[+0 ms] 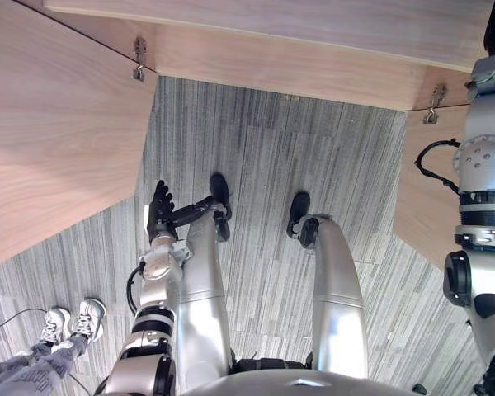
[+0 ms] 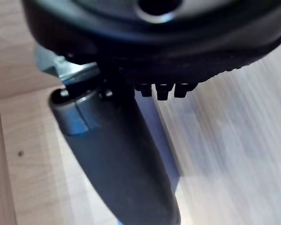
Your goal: Walk over to the cabinet, pick up the folder, carry it to the office cabinet, place the folder inside the office cabinet, then close the office cabinet door
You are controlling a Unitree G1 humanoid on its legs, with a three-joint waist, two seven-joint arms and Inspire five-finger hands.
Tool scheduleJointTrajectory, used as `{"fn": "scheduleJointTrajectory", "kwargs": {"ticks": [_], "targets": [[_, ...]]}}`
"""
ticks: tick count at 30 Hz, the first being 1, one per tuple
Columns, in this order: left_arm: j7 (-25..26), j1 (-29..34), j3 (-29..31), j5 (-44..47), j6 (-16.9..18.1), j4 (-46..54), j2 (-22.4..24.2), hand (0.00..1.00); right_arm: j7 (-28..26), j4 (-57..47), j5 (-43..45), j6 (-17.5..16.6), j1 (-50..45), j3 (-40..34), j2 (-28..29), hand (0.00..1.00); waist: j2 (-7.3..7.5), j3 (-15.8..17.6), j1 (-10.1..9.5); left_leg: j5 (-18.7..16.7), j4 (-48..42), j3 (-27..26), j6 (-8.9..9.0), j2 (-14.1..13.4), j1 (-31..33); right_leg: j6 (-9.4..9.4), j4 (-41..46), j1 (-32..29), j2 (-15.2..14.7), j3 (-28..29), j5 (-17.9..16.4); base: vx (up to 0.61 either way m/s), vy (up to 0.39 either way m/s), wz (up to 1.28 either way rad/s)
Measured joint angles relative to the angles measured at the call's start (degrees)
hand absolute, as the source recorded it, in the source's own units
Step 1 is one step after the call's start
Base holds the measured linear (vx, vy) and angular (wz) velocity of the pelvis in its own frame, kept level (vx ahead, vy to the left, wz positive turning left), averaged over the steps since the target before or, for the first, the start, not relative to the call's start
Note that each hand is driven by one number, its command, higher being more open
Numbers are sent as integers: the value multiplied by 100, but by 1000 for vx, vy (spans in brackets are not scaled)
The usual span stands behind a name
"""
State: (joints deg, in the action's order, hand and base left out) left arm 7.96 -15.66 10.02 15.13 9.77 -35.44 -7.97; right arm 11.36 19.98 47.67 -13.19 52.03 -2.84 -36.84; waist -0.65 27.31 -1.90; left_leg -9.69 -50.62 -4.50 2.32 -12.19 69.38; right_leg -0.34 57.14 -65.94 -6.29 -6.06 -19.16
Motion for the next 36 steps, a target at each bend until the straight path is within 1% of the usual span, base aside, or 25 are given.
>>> {"fn": "scheduleJointTrajectory", "kwargs": {"ticks": [1, 2, 4, 5, 6, 7, 8, 10, 15, 20, 24, 26, 28, 29, 31, 34, 36], "targets": [[-45, -52, -39, 0, -29, -27, -41, 100, -62, 2, -241, 126, 0, 170, -72, 100, 1, 0, 20, 22, 46, -30, -13, 1, -23, -2, -24, 0, -1, 18, 21, -16, 43, -3], [-76, -74, -67, 1, -30, -25, -59, 100, -91, 2, -332, 178, 0, 265, -128, 100, 1, 0, 23, 28, 62, -41, -18, 0, -32, -1, -36, 0, 0, 25, 31, -23, 60, -3], [-112, -134, -113, 6, -26, 21, -50, 100, -225, -6, -1143, 211, -4, 482, -253, 100, 3, -1, 49, 39, 103, -62, -24, -6, -55, -3, -67, 9, 6, 34, 48, -21, 54, -2], [-115, -153, -148, 6, -26, 25, -54, 100, -268, -15, -1270, 216, -11, 551, -304, 100, 3, -1, 51, 41, 111, -63, -24, -8, -59, -6, -76, 12, 10, 34, 53, -17, 50, -2], [-144, -181, -200, 4, -25, 40, -54, 100, -304, -22, -1683, 244, -21, 680, -398, 100, 4, -1, 51, 42, 118, -66, -23, -15, -64, -7, -91, 20, 16, 33, 58, -19, 60, -3], [-185, -207, -228, 5, -25, 41, -49, 100, -334, -62, -2087, 267, -75, 688, -407, 100, 18, -9, 52, 42, 126, -70, -23, -20, -68, -8, -103, 24, 21, 33, 61, -13, 51, -2], [-198, -221, -241, 4, -27, 38, -47, 100, -343, -83, -2192, 268, -110, 688, -407, 100, 26, -13, 52, 42, 130, -70, -23, -22, -71, -8, -110, 28, 23, 31, 62, -9, 41, -1], [-219, -261, -275, -2, -30, 36, -33, 100, -358, -199, -2685, 297, -286, 687, -413, 100, 72, -34, 53, 42, 146, -76, -23, -24, -94, -8, -131, 52, 23, 25, 63, -8, 50, 0], [-232, -279, -298, -2, -32, 35, -11, 100, -424, -557, -3268, 315, -725, 699, -427, 100, 106, -51, 58, 51, 205, -100, -29, -24, -166, -14, -191, 121, 22, 25, 72, -8, 55, 0], [-342, -277, -309, -7, -33, 38, -10, 100, -613, -801, -3880, 310, -956, 916, -812, 100, 107, -52, 58, 72, 260, -115, -24, -24, -200, -4, -219, 135, 23, 26, 88, -16, 47, 0], [-403, -277, -309, -7, -34, 38, -14, 100, -864, -837, -3844, 290, -1073, 918, -841, 100, 108, -53, 62, 81, 308, -119, -11, -23, -276, -3, -261, 210, 23, 18, 88, -17, 49, 0], [-470, -264, -310, -7, -34, 47, -42, 100, -1015, -837, -3756, 289, -1131, 978, -881, 100, 155, -79, 61, 88, 341, -137, -1, -21, -311, -2, -276, 222, 23, 27, 89, -8, 35, -1], [-547, -257, -307, -4, -34, 47, -75, 100, -1253, -842, -3092, 248, -1176, 1080, -986, 100, 215, -114, 79, 92, 358, -138, 4, -24, -318, 0, -290, 224, 25, 22, 90, -9, 45, -1], [-567, -256, -312, -5, -34, 48, -74, 100, -1334, -842, -2926, 251, -1182, 1096, -1039, 100, 225, -120, 81, 92, 362, -138, 4, -24, -320, 1, -296, 229, 25, 21, 91, -9, 46, -1], [-656, -222, -358, -4, -33, 59, -76, 100, -1654, -838, -2302, 281, -1222, 1131, -1138, 100, 252, -135, 89, 94, 389, -139, 3, -27, -342, 13, -340, 263, 29, 10, 100, -6, 50, 0], [-754, -8, -472, -6, -33, 218, -77, 100, -1892, -838, -1715, 316, -1241, 1283, -1288, 100, 258, -138, 90, 101, 487, -191, 1, -28, -457, 5, -444, 356, 33, 29, 127, 3, 55, -3], [-785, 85, -473, -6, -30, 266, -78, 100, -1999, -838, -1551, 322, -1249, 1360, -1340, 100, 271, -146, 91, 101, 529, -228, 1, -31, -525, 3, -479, 400, 36, 47, 130, 11, 44, -4]]}}
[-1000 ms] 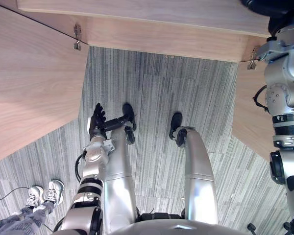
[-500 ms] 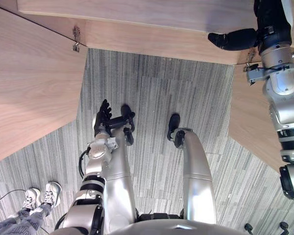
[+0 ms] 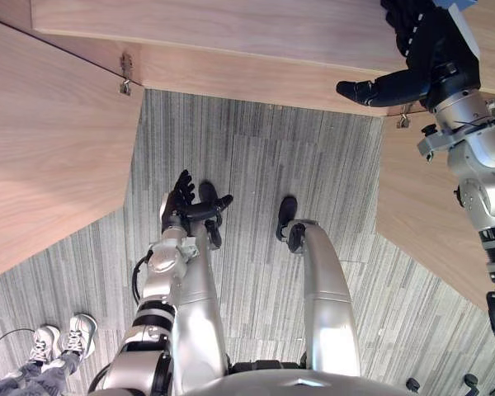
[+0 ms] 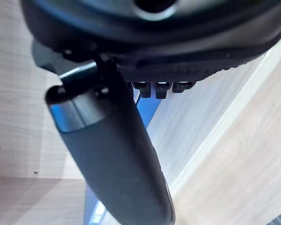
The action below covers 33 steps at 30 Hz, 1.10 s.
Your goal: Walk over to the cabinet, pick up the folder, carry it to the office cabinet, place the folder inside the office cabinet, then close the office cabinet door
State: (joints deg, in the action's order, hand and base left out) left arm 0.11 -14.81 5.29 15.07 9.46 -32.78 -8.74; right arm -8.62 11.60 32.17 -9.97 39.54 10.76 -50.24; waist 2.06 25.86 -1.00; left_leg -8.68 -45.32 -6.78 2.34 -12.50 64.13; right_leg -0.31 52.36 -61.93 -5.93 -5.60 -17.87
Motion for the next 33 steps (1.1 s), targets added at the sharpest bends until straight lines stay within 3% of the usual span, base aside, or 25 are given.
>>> {"fn": "scheduleJointTrajectory", "kwargs": {"ticks": [6, 9, 13, 18, 22, 23, 33], "targets": [[0, 98, -7, -1, 2, 1, 13, 100, -139, -303, 417, -30, -401, -228, 211, 100, 0, 0, -22, 0, 94, -38, 0, -14, -95, 0, -115, 93, 17, -10, 1, 19, 39, -1], [56, 94, 12, -2, 5, 15, 48, 100, 10, -752, 412, -18, -836, -776, 1096, 100, 0, 0, -38, -1, 90, -71, 0, -40, -95, 0, -141, 97, 27, -21, 1, 25, 53, -1], [205, 71, 99, -2, 1, 115, 226, 100, 615, -1476, 379, -41, -1030, -1366, 2372, 100, 0, 0, -63, -2, 22, -128, -2, -129, -85, 0, -121, 97, 67, -21, 0, 2, 43, -4], [341, -24, 234, -24, 0, 164, 503, 100, 1533, -1882, -492, -450, -856, -1653, 2996, 100, -2, 2, -69, -38, -111, -148, -48, -174, -79, 1, -8, 91, 85, -1, -1, -38, 55, -4], [464, -51, 250, -195, -5, 164, 525, 100, 2107, -2001, -1510, -495, -852, -1605, 3236, 100, -4, 4, -66, -73, -229, -142, -48, -218, 37, 3, 93, -16, 105, 12, 4, -62, 63, -6], [477, -58, 259, -216, -6, 164, 525, 100, 2170, -1998, -1613, -492, -852, -1577, 3257, 0, -4, 4, -67, -73, -238, -142, -49, -219, 59, 4, 102, -39, 105, 14, 9, -51, 53, -1], [627, -284, 337, -413, -16, 153, 516, 100, 2310, -1789, -3860, -210, -621, -447, 3165, 0, -14, 63, -100, -97, -414, -161, -62, -297, 289, -16, 203, -265, 149, 74, 60, -34, 62, -5]]}}
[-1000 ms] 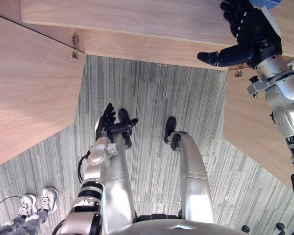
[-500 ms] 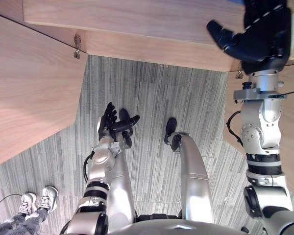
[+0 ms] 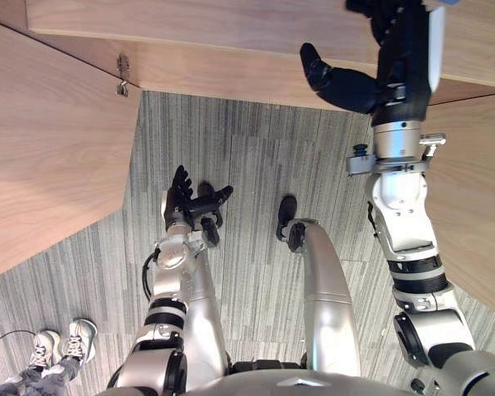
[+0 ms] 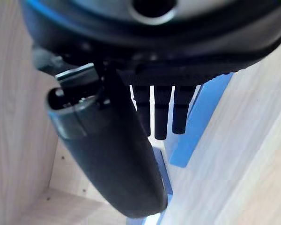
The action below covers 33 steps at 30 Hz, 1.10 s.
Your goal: Walk over to the cabinet, pick up the folder, carry it to the office cabinet, place the folder inside the office cabinet, then close the office cabinet door
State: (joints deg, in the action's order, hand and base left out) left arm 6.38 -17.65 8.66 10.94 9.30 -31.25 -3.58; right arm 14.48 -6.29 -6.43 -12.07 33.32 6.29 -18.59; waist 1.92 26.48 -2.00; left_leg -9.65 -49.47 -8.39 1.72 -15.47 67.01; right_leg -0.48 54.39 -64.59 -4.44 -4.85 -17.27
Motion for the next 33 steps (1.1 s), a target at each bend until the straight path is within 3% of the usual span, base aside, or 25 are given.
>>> {"fn": "scheduleJointTrajectory", "kwargs": {"ticks": [10, 26, 33], "targets": [[182, -219, 19, -152, 27, -98, -46, 100, 59, 619, -935, 291, 521, 331, -469, 0, 3, 82, -68, 6, -27, 8, -10, -10, 108, -28, -23, -88, 5, -7, 32, -19, 58, -1], [189, -369, 76, -153, 61, -231, -62, 100, 122, 1551, -882, 360, 1789, 389, -1413, 0, -4, 147, -74, 42, 173, -51, -60, -10, 112, -65, -312, -74, 19, -14, 145, -6, 55, -1], [182, -395, 65, -139, 63, -290, -87, 100, 53, 2467, -691, 597, 2400, 516, -1769, 0, -4, 147, -75, 58, 250, -79, -67, -5, 99, -74, -421, -62, 18, -25, 178, -1, 44, 0]]}}
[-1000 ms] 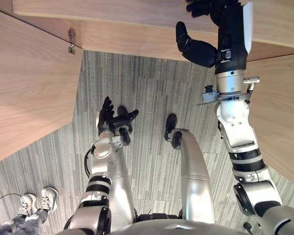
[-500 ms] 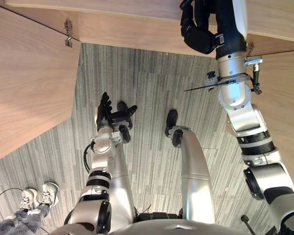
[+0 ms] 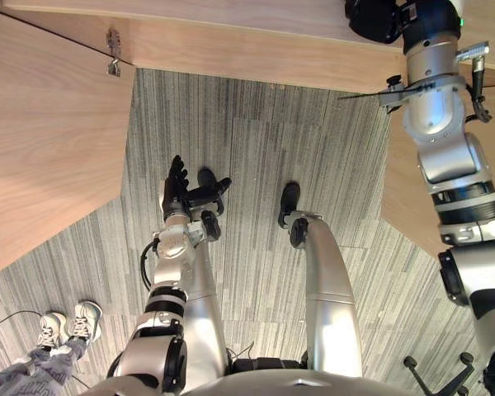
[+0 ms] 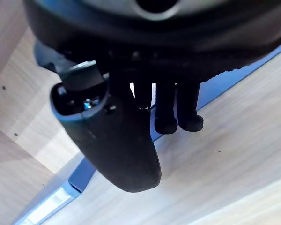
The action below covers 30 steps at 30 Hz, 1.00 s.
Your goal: Walk over to the cabinet, pick up the folder, carry it to the office cabinet, place the folder inside the office cabinet, then close the office cabinet door
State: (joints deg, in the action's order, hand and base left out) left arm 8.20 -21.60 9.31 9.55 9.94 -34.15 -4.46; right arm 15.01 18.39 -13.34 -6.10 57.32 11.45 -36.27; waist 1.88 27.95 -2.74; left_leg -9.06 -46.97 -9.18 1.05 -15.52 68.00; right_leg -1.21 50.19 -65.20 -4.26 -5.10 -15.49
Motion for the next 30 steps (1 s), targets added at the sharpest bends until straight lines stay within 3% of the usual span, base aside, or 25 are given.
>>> {"fn": "scheduleJointTrajectory", "kwargs": {"ticks": [13, 23, 27, 30], "targets": [[45, -67, 5, 365, -1, -62, -22, 100, -9, 746, 257, 36, 722, 105, 53, 0, -1, 0, 108, 216, 259, -5, -31, 86, 69, 34, -147, -98, -61, -81, 140, -20, 27, 3], [137, -184, 60, 570, -7, 27, 67, 100, 195, 1101, 687, 495, 1086, -339, 398, 0, -3, -1, 106, 409, 281, -8, -171, 174, 261, -1, -130, -263, -183, -114, 350, -75, 39, 3], [138, -188, 55, 567, -57, 37, 140, 100, 345, 772, 1013, 559, 613, -980, 563, 0, -3, -2, 37, 421, 243, -39, -190, 188, 204, -4, -101, -220, -204, -95, 356, -28, 20, 1], [149, -137, 54, 561, -198, 27, 159, 100, 404, -45, 1150, 569, -391, -1412, 837, 0, -2, -3, 54, 422, 304, -70, -191, 187, -81, -4, -147, 60, -203, -94, 354, 0, 0, 0]]}}
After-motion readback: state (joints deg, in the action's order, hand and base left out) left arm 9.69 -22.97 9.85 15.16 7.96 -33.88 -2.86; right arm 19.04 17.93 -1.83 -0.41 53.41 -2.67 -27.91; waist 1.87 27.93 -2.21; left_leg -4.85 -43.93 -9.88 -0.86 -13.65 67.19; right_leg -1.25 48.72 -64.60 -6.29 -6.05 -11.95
